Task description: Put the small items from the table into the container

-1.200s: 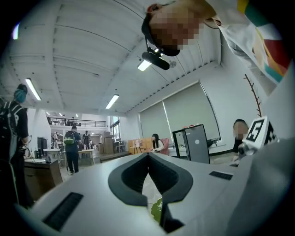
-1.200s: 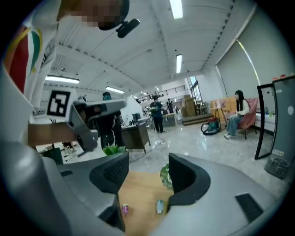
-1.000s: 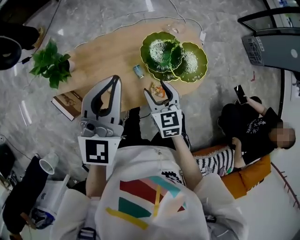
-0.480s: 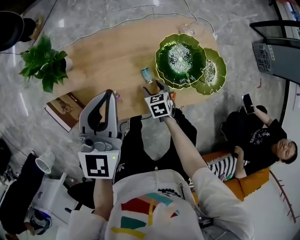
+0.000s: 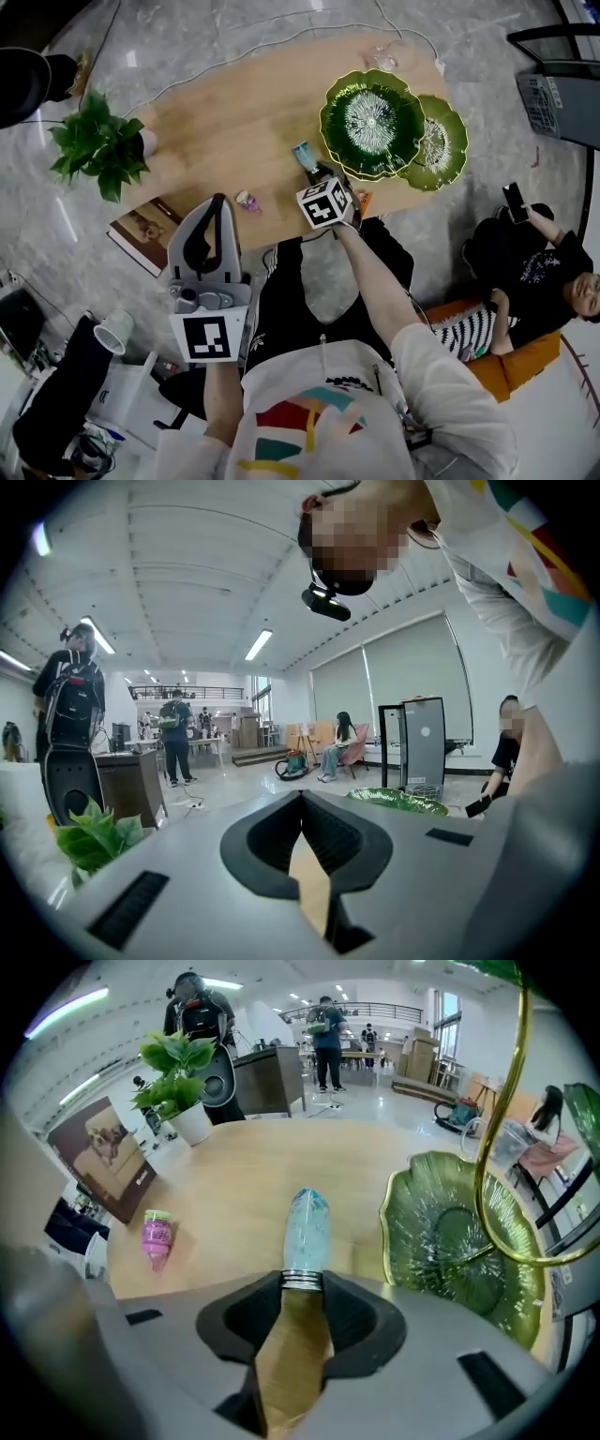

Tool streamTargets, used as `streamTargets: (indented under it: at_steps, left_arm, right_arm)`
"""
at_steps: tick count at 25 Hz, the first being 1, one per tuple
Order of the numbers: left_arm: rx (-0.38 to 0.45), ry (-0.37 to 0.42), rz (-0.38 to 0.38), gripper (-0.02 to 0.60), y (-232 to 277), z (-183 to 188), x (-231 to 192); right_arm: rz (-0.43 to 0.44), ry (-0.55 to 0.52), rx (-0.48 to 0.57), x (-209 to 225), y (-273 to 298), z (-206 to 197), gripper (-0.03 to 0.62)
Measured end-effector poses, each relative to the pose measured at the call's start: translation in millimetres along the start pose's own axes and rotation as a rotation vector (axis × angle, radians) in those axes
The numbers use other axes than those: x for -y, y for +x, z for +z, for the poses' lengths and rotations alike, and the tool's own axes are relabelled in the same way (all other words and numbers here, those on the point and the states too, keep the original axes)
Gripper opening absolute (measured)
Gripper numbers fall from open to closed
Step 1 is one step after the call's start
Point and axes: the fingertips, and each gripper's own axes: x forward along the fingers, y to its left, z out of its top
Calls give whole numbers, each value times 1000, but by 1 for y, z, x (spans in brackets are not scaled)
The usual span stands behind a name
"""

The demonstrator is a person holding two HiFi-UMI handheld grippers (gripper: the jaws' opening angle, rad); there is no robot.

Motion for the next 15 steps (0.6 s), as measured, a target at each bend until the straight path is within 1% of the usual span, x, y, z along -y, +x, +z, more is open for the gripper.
streamTargets:
  at_steps: [2,5,10,13,15]
  left_arm:
    - [10,-18,-14,8,4,8,5]
    - [46,-27,-33,8,6,31,11]
    - [113,-27,-63,8,6,78,17]
    - [175,-6,-114,8,14,104,22]
    - [177,11,-139,8,15,115,29]
  right_arm:
    - [8,-38,7,1,-13,4,146]
    - [12,-47,28,0,-43,12,146]
    - [-7,-21,85,-2,-111,25,146]
    - [-48,6,165,7,-153,46,146]
    - [-49,39,212,6,-185,55,146]
